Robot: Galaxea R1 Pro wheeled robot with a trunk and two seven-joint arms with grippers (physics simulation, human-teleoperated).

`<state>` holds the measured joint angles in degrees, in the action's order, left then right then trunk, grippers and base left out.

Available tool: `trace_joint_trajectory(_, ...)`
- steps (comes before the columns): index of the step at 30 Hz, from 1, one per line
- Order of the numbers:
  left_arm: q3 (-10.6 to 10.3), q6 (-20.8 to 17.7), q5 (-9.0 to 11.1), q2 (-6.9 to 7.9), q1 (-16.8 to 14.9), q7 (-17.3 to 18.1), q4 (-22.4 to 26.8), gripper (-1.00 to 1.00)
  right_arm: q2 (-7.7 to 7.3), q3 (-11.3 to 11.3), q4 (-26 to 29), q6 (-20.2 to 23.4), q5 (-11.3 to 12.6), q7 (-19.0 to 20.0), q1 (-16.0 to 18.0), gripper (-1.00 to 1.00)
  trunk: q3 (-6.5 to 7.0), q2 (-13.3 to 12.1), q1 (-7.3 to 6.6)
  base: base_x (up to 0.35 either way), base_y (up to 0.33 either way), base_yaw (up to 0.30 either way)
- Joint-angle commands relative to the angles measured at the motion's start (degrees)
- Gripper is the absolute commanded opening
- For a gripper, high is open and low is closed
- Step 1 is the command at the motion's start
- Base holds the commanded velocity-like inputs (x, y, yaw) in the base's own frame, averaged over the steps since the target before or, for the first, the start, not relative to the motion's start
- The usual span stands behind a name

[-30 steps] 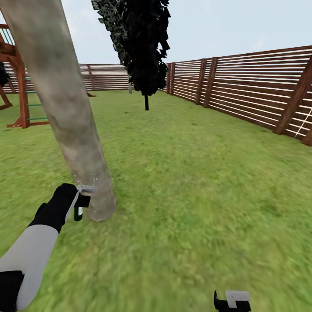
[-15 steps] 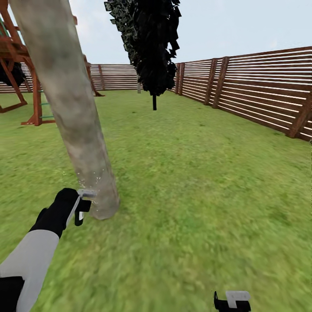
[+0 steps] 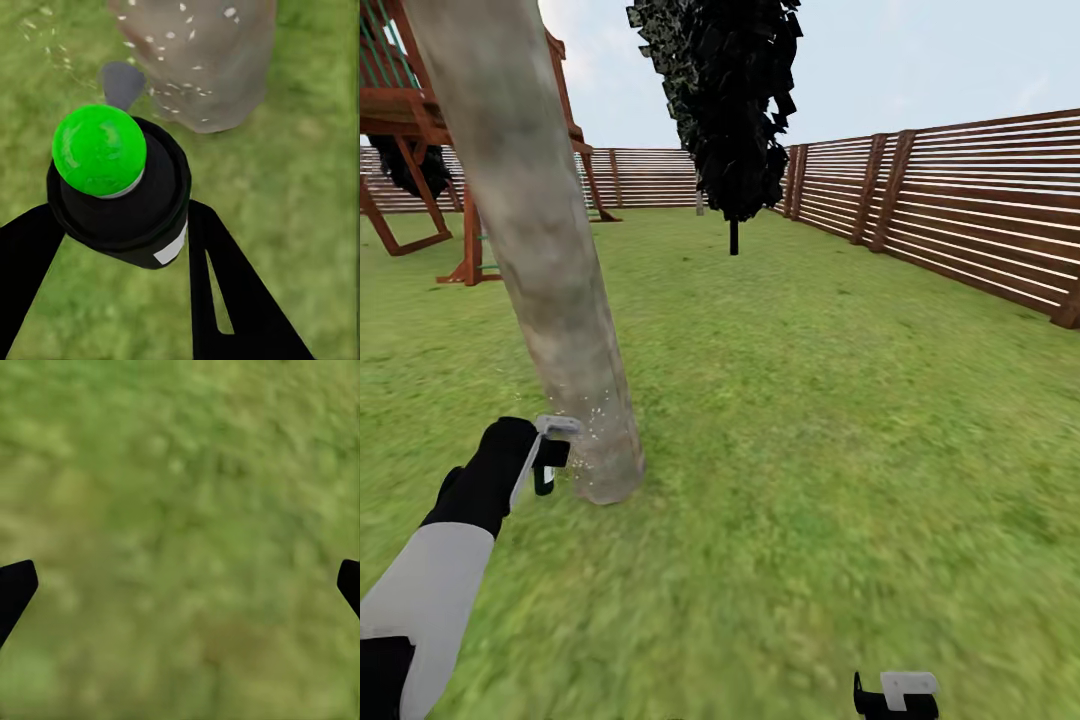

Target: In the garden, pick up the pesticide atomizer on the floor and spray pesticide onto both trees until each tree trunk is fully covered.

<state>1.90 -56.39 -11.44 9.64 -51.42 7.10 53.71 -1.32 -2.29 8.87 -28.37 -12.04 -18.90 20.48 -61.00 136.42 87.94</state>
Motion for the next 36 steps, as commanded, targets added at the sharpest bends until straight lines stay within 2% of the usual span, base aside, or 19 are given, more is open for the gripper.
trace_joint_trajectory(1, 0.1, -0.1, -0.3, -0.03, 0.0, 0.0, 1.0, -1.00, 0.00, 0.0, 0.0, 0.0, 0.0, 0.0, 0.0, 1.00, 0.00, 0.0, 0.00, 0.000, 0.000, 0.278)
trace_joint_trajectory(3, 0.3, -0.1, -0.4, 0.98, 0.3, 0.1, 1.4, -1.00, 0.00, 0.0, 0.0, 0.0, 0.0, 0.0, 0.0, 1.00, 0.00, 0.0, 0.00, 0.000, 0.000, 0.190)
trace_joint_trajectory(6, 0.3, 0.6, -0.7, 3.44, 2.0, -0.1, -0.2, -1.00, 0.00, 0.0, 0.0, 0.0, 0.0, 0.0, 0.0, 1.00, 0.00, 0.0, 0.00, 0.000, 0.000, 0.035)
trace_joint_trajectory(9, 0.1, 0.7, -0.4, 3.02, 3.2, -0.2, -0.8, -1.00, 0.00, 0.0, 0.0, 0.0, 0.0, 0.0, 0.0, 1.00, 0.00, 0.0, 0.00, 0.000, 0.000, 0.104)
trace_joint_trajectory(12, 0.0, 0.8, -0.3, 0.89, 3.3, -0.3, -0.4, -1.00, 0.00, 0.0, 0.0, 0.0, 0.0, 0.0, 0.0, 1.00, 0.00, 0.0, 0.00, 0.143, -0.081, 0.173)
trace_joint_trajectory(15, 0.1, 0.8, -0.4, 0.19, 3.3, -0.4, -0.2, -1.00, 0.00, 0.0, 0.0, 0.0, 0.0, 0.0, 0.0, 1.00, 0.00, 0.0, 0.00, 0.255, -0.146, 0.025)
trace_joint_trajectory(18, 0.3, 0.8, -0.7, 1.01, 3.4, -0.3, -0.2, -1.00, 0.00, 0.0, 0.0, 0.0, 0.0, 0.0, 0.0, 1.00, 0.00, 0.0, 0.00, 0.305, -0.062, 0.001)
trace_joint_trajectory(19, 0.4, 0.8, -0.8, 1.71, 3.5, -0.3, -0.3, -1.00, 0.00, 0.0, 0.0, 0.0, 0.0, 0.0, 0.0, 1.00, 0.00, 0.0, 0.00, 0.314, -0.014, 0.000)
trace_joint_trajectory(20, 0.3, 0.8, -0.7, 3.47, 4.0, -0.2, -1.2, -1.00, 0.00, 0.0, 0.0, 0.0, 0.0, 0.0, 0.0, 1.00, 0.00, 0.0, 0.00, 0.072, -0.002, 0.000)
trace_joint_trajectory(21, 0.0, 1.5, -0.2, 2.32, 6.6, -0.2, -1.3, -1.00, 0.00, 0.0, 0.0, 0.0, 0.0, 0.0, 0.0, 1.00, 0.00, 0.0, 0.00, 0.008, 0.000, 0.000)
trace_joint_trajectory(24, 0.0, 3.4, -0.2, -1.13, 7.6, -0.2, -1.3, -1.00, 0.00, 0.0, 0.0, 0.0, 0.0, 0.0, 0.0, 1.00, 0.00, 0.0, 0.00, 0.002, 0.000, 0.000)
trace_joint_trajectory(25, 0.1, 3.6, -0.2, -1.68, 8.0, -0.2, -1.3, -1.00, 0.00, 0.0, 0.0, 0.0, 0.0, 0.0, 0.0, 1.00, 0.00, 0.0, 0.00, 0.000, 0.000, 0.000)
trace_joint_trajectory(26, 0.2, 3.8, -0.3, -1.67, 8.4, -0.2, -1.4, -1.00, 0.00, 0.0, 0.0, 0.0, 0.0, 0.0, 0.0, 1.00, 0.00, 0.0, 0.00, 0.000, 0.000, 0.000)
trace_joint_trajectory(28, 0.8, 4.0, -0.4, -0.55, 8.6, -0.2, -1.8, -1.00, 0.00, 0.0, 0.0, 0.0, 0.0, 0.0, 0.0, 1.00, 0.00, 0.0, 0.00, 0.000, 0.000, 0.000)
trace_joint_trajectory(30, 2.0, 4.0, -0.4, 1.40, 8.7, -0.2, -2.8, -1.00, 0.00, 0.0, 0.0, 0.0, 0.0, 0.0, 0.0, 1.00, 0.00, 0.0, 0.00, 0.000, 0.000, 0.000)
trace_joint_trajectory(31, 3.0, 5.4, -0.4, 2.28, 8.7, -0.2, -4.5, -1.00, 0.00, 0.0, 0.0, 0.0, 0.0, 0.0, 0.0, 1.00, 0.00, 0.0, 0.00, 0.000, 0.000, 0.000)
trace_joint_trajectory(34, 3.5, 12.6, -0.3, 1.90, 8.7, -0.4, -9.5, -1.00, 0.00, 0.0, 0.0, 0.0, 0.0, 0.0, 0.0, 1.00, 0.00, 0.0, 0.00, 0.000, 0.000, 0.026)
trace_joint_trajectory(35, 3.5, 13.5, -0.2, 1.28, 8.6, -0.5, -10.3, -1.00, 0.00, 0.0, 0.0, 0.0, 0.0, 0.0, 0.0, 1.00, 0.00, 0.0, 0.00, 0.000, 0.000, 0.168)
trace_joint_trajectory(36, 3.5, 14.1, -0.3, -0.02, 8.6, -0.6, -10.6, -1.00, 0.05, 0.0, 0.0, 0.0, 0.0, 0.0, 0.0, 1.00, 0.00, 0.0, 0.00, 0.020, -0.059, 0.232)
